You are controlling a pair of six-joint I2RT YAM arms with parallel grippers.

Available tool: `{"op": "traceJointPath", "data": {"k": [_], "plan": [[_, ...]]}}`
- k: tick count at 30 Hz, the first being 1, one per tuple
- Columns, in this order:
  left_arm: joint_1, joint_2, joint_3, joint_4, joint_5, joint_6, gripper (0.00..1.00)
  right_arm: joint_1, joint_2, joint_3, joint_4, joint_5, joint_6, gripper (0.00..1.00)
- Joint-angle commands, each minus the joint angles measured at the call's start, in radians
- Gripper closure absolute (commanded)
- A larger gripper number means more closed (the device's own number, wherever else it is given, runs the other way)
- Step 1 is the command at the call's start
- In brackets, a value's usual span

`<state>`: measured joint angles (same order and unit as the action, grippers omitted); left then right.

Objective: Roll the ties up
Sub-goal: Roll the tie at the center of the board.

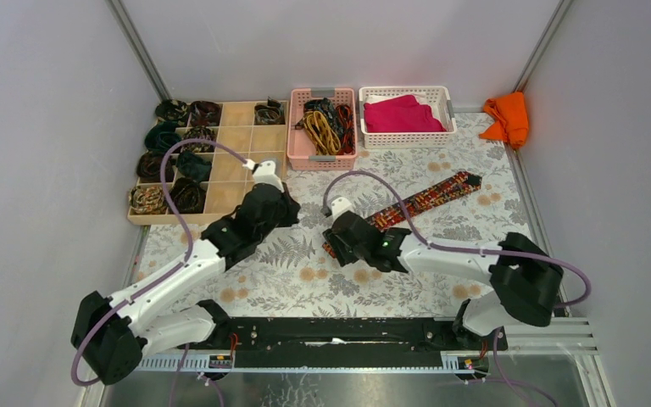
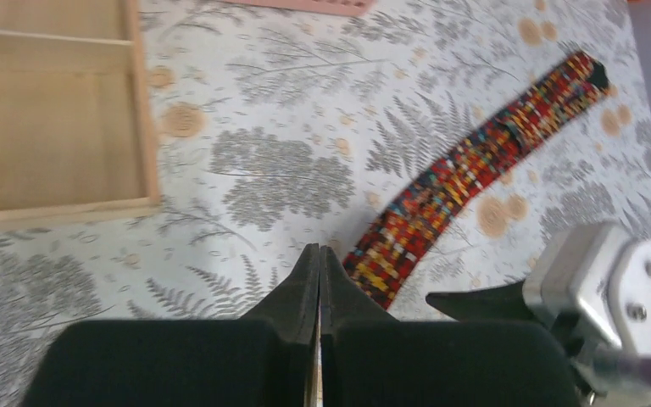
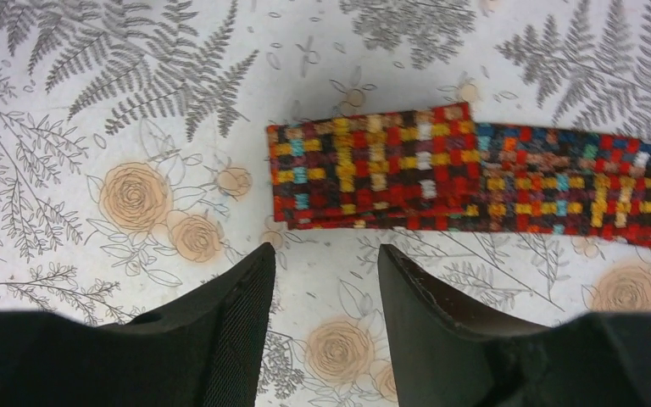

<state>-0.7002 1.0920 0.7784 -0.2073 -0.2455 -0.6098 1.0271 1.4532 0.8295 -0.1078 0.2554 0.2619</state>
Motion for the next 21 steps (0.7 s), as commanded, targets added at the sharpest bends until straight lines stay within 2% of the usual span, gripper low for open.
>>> {"op": "traceJointPath", "data": {"k": [1, 6, 13, 21], "plan": [[0.046, -0.065, -0.058, -0.049, -0.099, -0.026, 1.00, 0.068, 0.086, 0.118, -0.027, 0.097, -0.085, 0.44], [0.081, -0.075, -0.079, -0.055, -0.084, -0.010, 1.00, 0.124, 0.165, 0.189, -0.044, 0.185, -0.139, 0.41], [0.099, -0.063, -0.098, -0.027, -0.034, -0.003, 1.00, 0.126, 0.292, 0.252, -0.078, 0.242, -0.199, 0.39], [0.107, -0.050, -0.104, -0.017, -0.021, 0.004, 1.00, 0.127, 0.383, 0.259, -0.094, 0.284, -0.189, 0.38]]}}
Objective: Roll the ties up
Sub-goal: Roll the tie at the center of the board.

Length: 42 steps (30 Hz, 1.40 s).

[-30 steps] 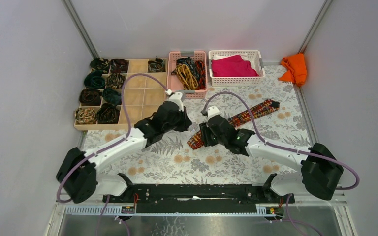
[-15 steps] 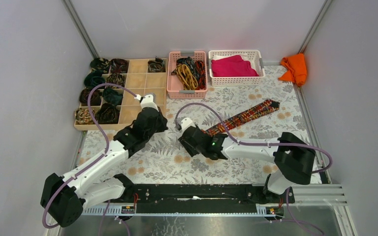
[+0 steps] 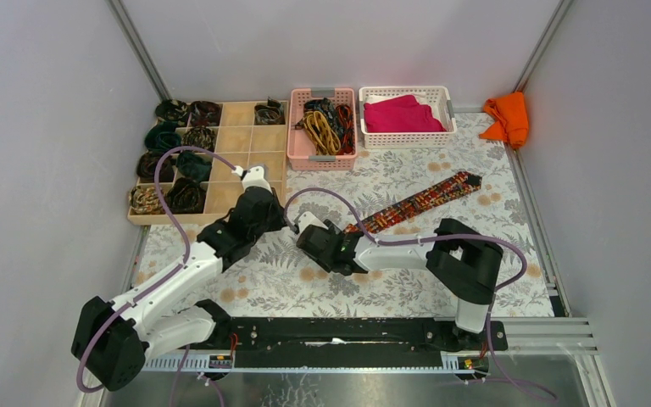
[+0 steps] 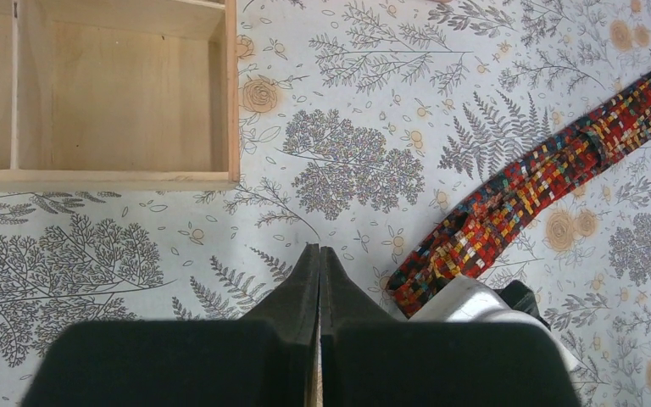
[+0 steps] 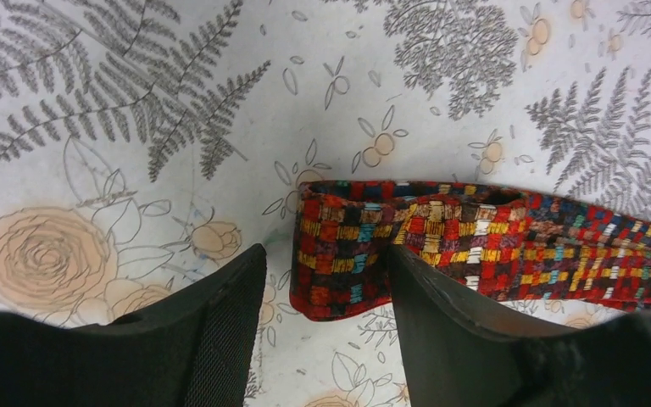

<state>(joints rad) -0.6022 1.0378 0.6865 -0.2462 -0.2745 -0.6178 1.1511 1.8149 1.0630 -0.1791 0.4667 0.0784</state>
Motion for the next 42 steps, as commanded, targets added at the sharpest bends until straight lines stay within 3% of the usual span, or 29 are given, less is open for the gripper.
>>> {"op": "traceJointPath", "data": {"k": [1, 4, 9, 13, 25, 36, 42], "plan": [[0.010, 0.005, -0.011, 0.023, 0.012, 0.012, 1.00, 0.002, 0.026, 0.028, -0.029, 0.073, -0.002, 0.38], [0.012, 0.009, -0.010, 0.029, 0.017, 0.015, 1.00, 0.001, 0.042, 0.030, -0.033, 0.064, 0.018, 0.42], [0.017, 0.017, -0.016, 0.051, 0.016, 0.009, 1.00, -0.005, 0.051, 0.044, -0.024, 0.064, 0.054, 0.61], [0.038, 0.037, -0.019, 0.079, 0.020, -0.016, 1.00, -0.016, 0.047, 0.081, -0.021, 0.044, 0.074, 0.70], [0.137, 0.163, 0.032, 0.145, 0.071, -0.044, 1.00, -0.107, -0.044, 0.154, 0.040, -0.325, 0.249, 0.74], [0.137, 0.295, 0.073, 0.275, 0.208, -0.030, 1.00, -0.317, -0.142, -0.045, 0.284, -0.779, 0.456, 0.75], [0.137, 0.359, 0.110, 0.332, 0.250, -0.013, 1.00, -0.406, -0.136, -0.134, 0.398, -0.922, 0.548, 0.76]]}}
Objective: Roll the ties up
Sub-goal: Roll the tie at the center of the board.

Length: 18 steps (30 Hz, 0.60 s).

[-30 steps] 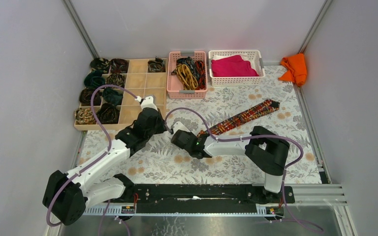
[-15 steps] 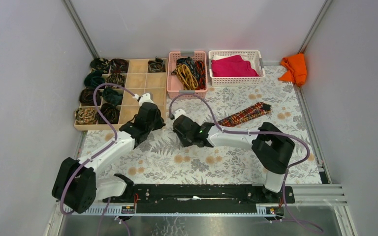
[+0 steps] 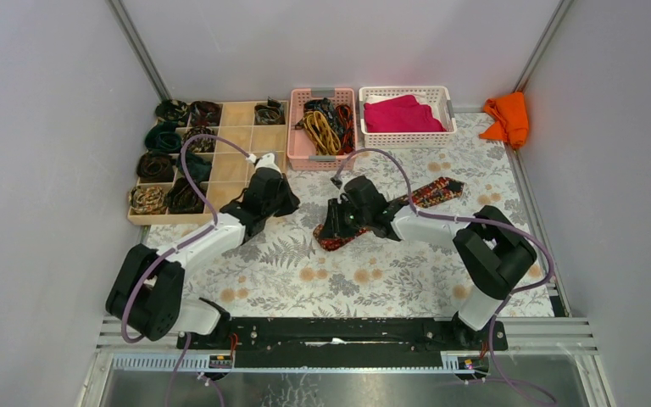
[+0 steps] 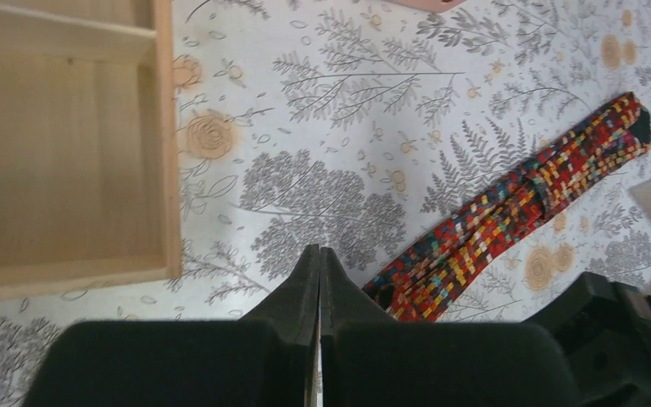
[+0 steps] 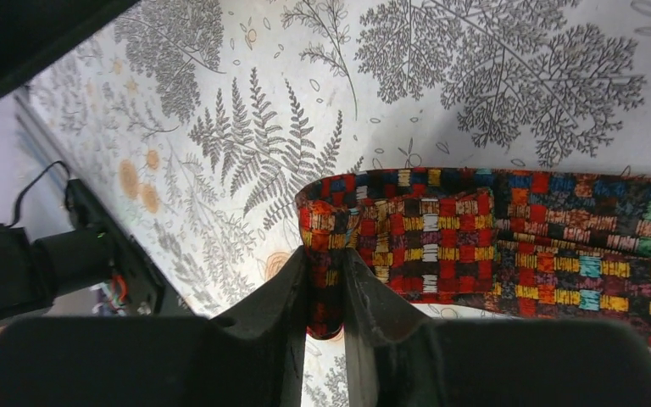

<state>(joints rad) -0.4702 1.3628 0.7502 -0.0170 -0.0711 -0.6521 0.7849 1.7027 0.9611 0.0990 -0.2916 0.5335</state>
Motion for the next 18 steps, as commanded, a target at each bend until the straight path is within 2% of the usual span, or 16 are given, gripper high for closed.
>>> {"op": "traceJointPath", "data": {"k": [1, 5, 11, 18], "plan": [[0.006, 0.045, 0.055, 0.111, 0.055, 0.021, 1.00, -0.055, -0.023, -0.049, 0.148, -0.189, 0.110, 0.76], [0.003, 0.098, 0.068, 0.171, 0.111, 0.028, 1.00, -0.111, -0.031, -0.109, 0.239, -0.259, 0.168, 0.76], [-0.002, 0.235, 0.112, 0.259, 0.202, 0.062, 1.00, -0.125, -0.033, -0.117, 0.248, -0.304, 0.160, 0.77], [-0.002, 0.383, 0.140, 0.349, 0.523, 0.066, 1.00, -0.129, -0.036, -0.126, 0.245, -0.307, 0.141, 0.77]]}}
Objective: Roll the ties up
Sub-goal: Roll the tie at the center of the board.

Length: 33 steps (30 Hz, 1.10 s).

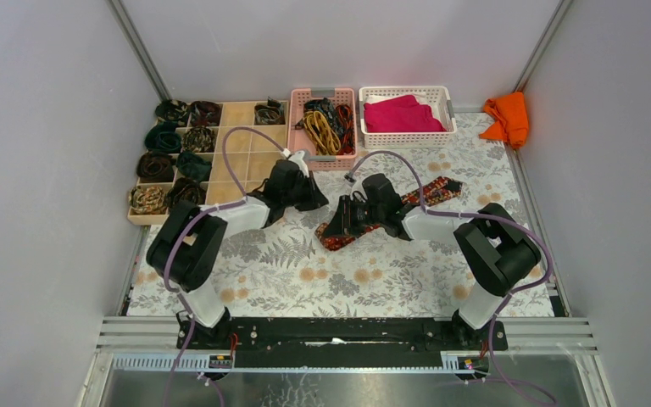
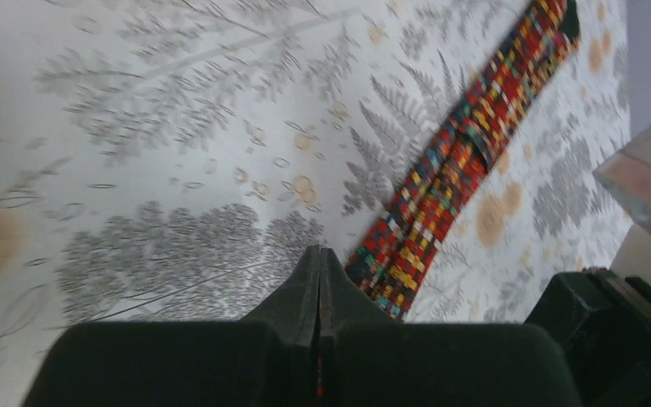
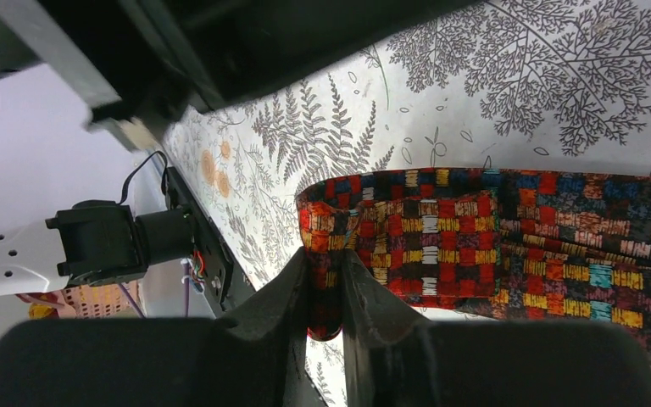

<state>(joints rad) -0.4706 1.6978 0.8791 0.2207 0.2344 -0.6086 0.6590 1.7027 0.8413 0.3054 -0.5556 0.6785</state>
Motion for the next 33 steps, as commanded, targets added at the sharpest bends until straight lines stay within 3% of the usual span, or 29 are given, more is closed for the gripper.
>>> {"op": "traceJointPath", "data": {"k": [1, 7, 17, 26, 33], "plan": [[-0.002, 0.068, 0.011, 0.113, 0.270, 0.026, 1.00, -0.004, -0.037, -0.006, 0.038, -0.042, -0.006, 0.77], [-0.002, 0.100, -0.024, 0.114, 0.426, 0.039, 1.00, -0.007, -0.031, -0.008, 0.039, -0.038, -0.015, 0.78], [-0.001, 0.168, -0.008, -0.035, 0.591, 0.149, 1.00, -0.017, -0.024, -0.014, 0.048, -0.019, -0.017, 0.78], [0.000, 0.233, 0.052, -0.194, 0.562, 0.234, 1.00, -0.042, -0.064, -0.033, 0.001, 0.047, -0.047, 0.79], [0.000, 0.239, 0.077, -0.211, 0.556, 0.236, 1.00, -0.071, -0.085, -0.033, -0.113, 0.166, -0.104, 0.80]]}}
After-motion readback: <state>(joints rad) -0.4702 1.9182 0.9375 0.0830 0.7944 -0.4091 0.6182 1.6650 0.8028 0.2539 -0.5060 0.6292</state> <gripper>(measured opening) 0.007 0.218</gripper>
